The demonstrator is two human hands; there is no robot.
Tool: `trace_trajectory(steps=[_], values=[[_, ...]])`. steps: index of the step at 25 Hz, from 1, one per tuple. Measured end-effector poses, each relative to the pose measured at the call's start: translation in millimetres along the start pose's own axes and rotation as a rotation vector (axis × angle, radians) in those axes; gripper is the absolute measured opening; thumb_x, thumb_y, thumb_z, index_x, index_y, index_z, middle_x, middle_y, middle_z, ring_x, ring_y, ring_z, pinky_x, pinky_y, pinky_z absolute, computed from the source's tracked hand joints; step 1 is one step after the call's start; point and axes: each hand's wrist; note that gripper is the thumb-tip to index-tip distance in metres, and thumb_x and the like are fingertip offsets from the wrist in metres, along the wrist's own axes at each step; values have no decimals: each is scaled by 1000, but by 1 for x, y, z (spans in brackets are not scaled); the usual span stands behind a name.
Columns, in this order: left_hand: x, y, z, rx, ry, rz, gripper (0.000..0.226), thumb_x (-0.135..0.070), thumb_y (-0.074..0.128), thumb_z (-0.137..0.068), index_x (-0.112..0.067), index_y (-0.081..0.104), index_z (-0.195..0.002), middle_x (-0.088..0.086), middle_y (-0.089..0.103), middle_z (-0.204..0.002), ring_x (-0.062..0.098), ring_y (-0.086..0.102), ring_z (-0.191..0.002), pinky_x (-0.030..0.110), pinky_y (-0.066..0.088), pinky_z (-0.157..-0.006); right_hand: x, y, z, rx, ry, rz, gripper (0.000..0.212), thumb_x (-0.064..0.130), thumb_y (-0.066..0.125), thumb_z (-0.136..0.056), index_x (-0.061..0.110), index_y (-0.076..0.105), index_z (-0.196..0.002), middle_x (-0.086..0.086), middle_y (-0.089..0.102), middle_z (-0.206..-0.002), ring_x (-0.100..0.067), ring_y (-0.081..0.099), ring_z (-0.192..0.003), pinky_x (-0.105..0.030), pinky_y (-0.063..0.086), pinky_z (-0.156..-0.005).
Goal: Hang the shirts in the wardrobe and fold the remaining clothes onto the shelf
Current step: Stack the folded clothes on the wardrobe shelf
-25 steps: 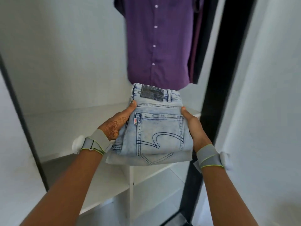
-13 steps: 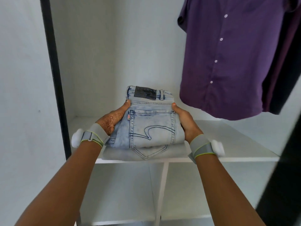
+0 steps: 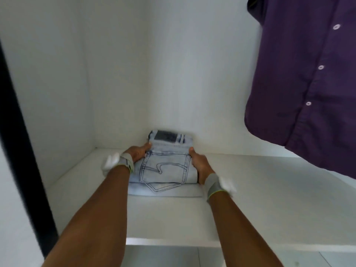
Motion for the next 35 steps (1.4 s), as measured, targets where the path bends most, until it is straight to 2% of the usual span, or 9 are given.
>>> trace_trajectory(steps=[3, 5, 11, 17, 22, 26, 29, 32, 35], values=[[12, 11, -17, -63, -46, -119, 93, -70, 46, -86, 8, 43, -137, 24, 44, -143, 35, 46, -128, 34, 36, -107, -12, 3, -15, -17, 46, 28, 51, 44, 51, -96, -3, 57, -117, -13, 62, -109, -29, 62, -100, -35, 50, -90], [9, 10, -22, -97, -57, -150, 93, -70, 45, -86, 7, 39, -139, 24, 42, -145, 36, 45, -129, 35, 36, -105, -12, 3, -24, -14, 33, 46, 51, 41, 49, -98, -5, 56, -120, -14, 62, -114, -28, 61, -100, -35, 50, -89], [14, 11, -21, -178, -75, -195, 92, -71, 50, -82, 6, 47, -132, 25, 49, -138, 38, 49, -124, 36, 41, -99, -14, 4, -20, -22, 35, 10, 56, 46, 50, -96, -3, 58, -121, -17, 64, -119, -31, 63, -105, -38, 51, -93], [24, -9, -25, -242, -64, -232, 85, -71, 58, -78, 6, 57, -115, 23, 61, -119, 36, 58, -109, 34, 46, -85, -19, 21, -12, 134, 101, -75, 62, 56, 55, -90, 6, 59, -128, -11, 68, -117, -27, 67, -105, -44, 49, -100], [21, -16, -14, -372, 13, -440, 65, -67, 60, -80, -2, 59, -81, 21, 67, -98, 35, 64, -90, 32, 44, -66, -20, 29, 0, 107, 64, 69, 69, 63, 43, -92, 7, 56, -130, -8, 62, -125, -25, 60, -114, -39, 45, -105], [-9, 0, 5, -580, 79, -604, 30, -31, 56, -92, -4, 65, -104, 21, 61, -114, 40, 57, -107, 46, 39, -96, -10, 22, 13, 47, 40, 212, 70, 70, 36, -90, 10, 60, -117, -9, 62, -109, -25, 59, -105, -35, 46, -100], [-25, 27, 33, -665, 366, -415, 24, -20, 49, -91, -11, 70, -99, 16, 68, -105, 36, 61, -101, 40, 45, -89, 0, 1, 45, -1, 50, 279, 62, 68, 31, -93, 13, 58, -103, -7, 60, -94, -25, 57, -87, -33, 46, -78], [-45, 76, 89, -346, 561, 106, 15, -16, 57, -86, -13, 72, -86, 10, 71, -75, 26, 68, -68, 35, 58, -67, 7, -38, 100, -36, 17, 215, 62, 65, 31, -95, 13, 63, -109, -10, 70, -101, -25, 66, -81, -30, 45, -70], [-55, 141, 157, -105, 494, 448, 12, -9, 59, -88, -10, 70, -88, 8, 67, -63, 19, 61, -48, 26, 52, -48, 5, -86, 170, -113, -85, 136, 60, 60, 33, -97, 11, 66, -109, -10, 74, -98, -24, 70, -79, -33, 49, -73]])
Point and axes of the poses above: each hand's wrist, its own z-axis away from the middle knuckle, its own y-axis out of the palm, x = y × z
